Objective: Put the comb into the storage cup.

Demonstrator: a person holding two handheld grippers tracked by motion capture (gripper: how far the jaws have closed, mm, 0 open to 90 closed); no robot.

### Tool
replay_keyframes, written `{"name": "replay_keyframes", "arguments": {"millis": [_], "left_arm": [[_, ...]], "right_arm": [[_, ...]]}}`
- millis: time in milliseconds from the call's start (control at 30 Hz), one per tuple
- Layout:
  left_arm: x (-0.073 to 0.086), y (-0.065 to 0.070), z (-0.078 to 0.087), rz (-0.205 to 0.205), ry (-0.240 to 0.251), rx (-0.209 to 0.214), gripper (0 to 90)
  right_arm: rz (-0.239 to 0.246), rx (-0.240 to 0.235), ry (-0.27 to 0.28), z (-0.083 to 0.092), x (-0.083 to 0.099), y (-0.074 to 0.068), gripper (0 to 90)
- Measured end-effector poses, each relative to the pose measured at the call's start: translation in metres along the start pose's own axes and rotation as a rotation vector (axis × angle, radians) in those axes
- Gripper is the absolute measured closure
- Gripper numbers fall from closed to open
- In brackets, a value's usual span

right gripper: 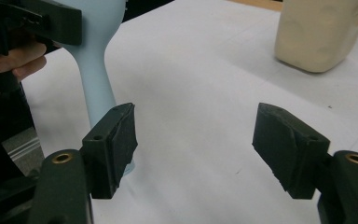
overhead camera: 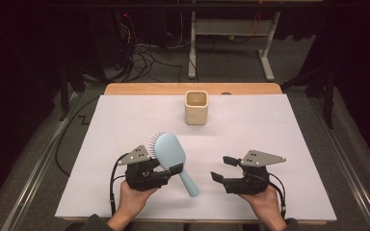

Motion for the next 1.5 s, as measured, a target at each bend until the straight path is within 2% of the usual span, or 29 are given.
{"name": "replay_keyframes", "arguments": {"millis": [300, 533, 1033, 1500], "left_arm": [[0.000, -0.002, 0.001, 0.002, 0.003, -0.016, 53.0], [0.000, -0.002, 0.001, 0.000, 0.004, -0.021, 53.1], [-0.006, -0.006, 0.002, 0.009, 0.010, -0.048, 53.0], [-0.026, -0.015, 0.007, -0.006, 0.025, -0.100, 53.0]], "right_arm": [[0.014, 0.036, 0.049, 0.018, 0.002, 0.007, 29.4], [0.023, 0.035, 0.083, 0.031, 0.011, 0.014, 27.6], [-0.010, 0.164, 0.149, 0.065, 0.045, 0.027, 25.9], [-0.048, 0.248, 0.170, 0.082, 0.071, 0.038, 26.0]]}}
Point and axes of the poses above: each handheld gripper's, and its own axes: z roughly backward along the jaws, x roughly out of its underside, y roughly to its right, the point moved 1 cm from there along -z, roughly forward along the jaws, and after that the axes turned 14 degrees about -x, right-handed, at the moved point
